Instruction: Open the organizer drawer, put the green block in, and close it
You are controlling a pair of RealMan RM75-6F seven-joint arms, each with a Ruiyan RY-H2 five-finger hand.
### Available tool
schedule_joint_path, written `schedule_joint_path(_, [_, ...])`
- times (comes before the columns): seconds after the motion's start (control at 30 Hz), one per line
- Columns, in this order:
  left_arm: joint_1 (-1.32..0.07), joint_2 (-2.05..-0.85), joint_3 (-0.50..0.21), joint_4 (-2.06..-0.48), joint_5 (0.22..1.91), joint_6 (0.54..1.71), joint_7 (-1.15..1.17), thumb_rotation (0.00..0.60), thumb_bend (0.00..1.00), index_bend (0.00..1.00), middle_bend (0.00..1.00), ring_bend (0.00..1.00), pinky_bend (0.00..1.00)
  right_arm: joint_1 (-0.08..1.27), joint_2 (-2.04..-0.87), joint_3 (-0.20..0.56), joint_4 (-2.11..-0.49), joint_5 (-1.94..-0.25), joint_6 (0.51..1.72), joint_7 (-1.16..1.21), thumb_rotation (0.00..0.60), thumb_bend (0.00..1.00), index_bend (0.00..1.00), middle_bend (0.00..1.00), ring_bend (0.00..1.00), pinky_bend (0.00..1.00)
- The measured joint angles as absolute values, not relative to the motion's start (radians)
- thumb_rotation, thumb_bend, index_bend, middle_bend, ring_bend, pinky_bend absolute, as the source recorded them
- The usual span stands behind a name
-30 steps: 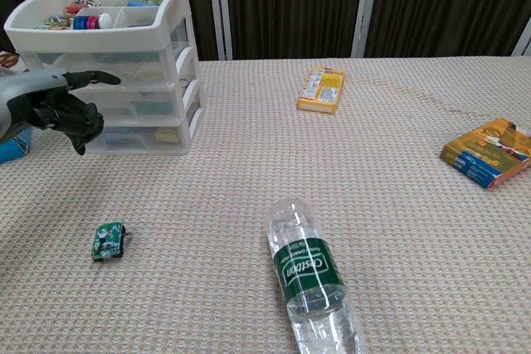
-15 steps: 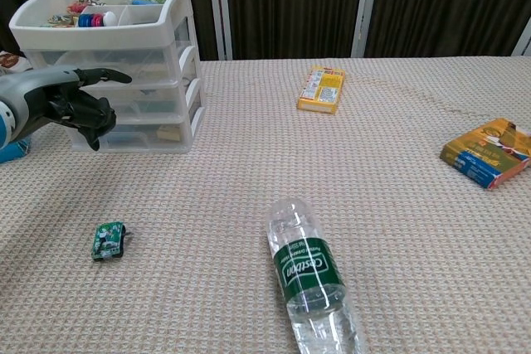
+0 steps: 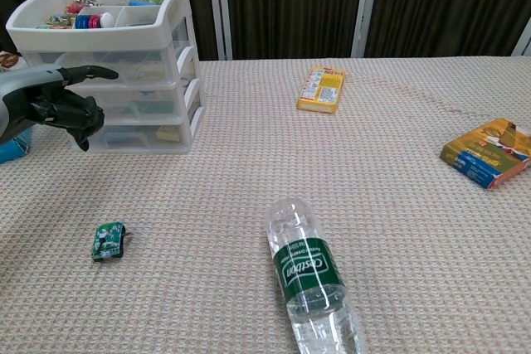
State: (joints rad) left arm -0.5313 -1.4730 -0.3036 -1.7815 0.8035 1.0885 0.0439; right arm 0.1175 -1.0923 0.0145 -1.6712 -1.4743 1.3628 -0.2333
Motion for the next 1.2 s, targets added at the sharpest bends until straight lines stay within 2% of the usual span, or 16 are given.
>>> schedule_joint_path(0.6, [-0.575,-1.497,-0.347,-1.746,0.679,1.036,0.037,0.600,0.80,0.09,0.78,0.70,0.53,0.117,-1.095,0.015,-1.670,-1.474,1.366,-0.235,0.600,0.00,0.05,0.00,0.00,0.00])
schedule_joint_path(0.8, [-0.587,-1.510,-0.381,-1.739,0.651,1.024,-0.006,0.600,0.83,0.22,0.82,0.72,0.53,0.117,-1.099,0.017,-1.669,-1.472,1.370,-0.243,0.600,0.00,0.05,0.00,0.00,0.00])
schedule_joint_path(0.93, [-0.583,-1.509,-0.391,-1.746,0.644,1.003,-0.042,0.600,0.86,0.34,0.83,0.73,0.53,0.117,-1.099,0.017,-1.670,-1.470,1.367,-0.245,0.600,0.00,0.05,0.00,0.00,0.00])
schedule_joint_path(1.2, [-0.553,-1.491,-0.372,-1.756,0.690,1.001,-0.087,0.600,0.87,0.38,0.84,0.73,0.53,0.117,-1.097,0.016,-1.673,-1.468,1.365,-0.247,0.600,0.00,0.05,0.00,0.00,0.00])
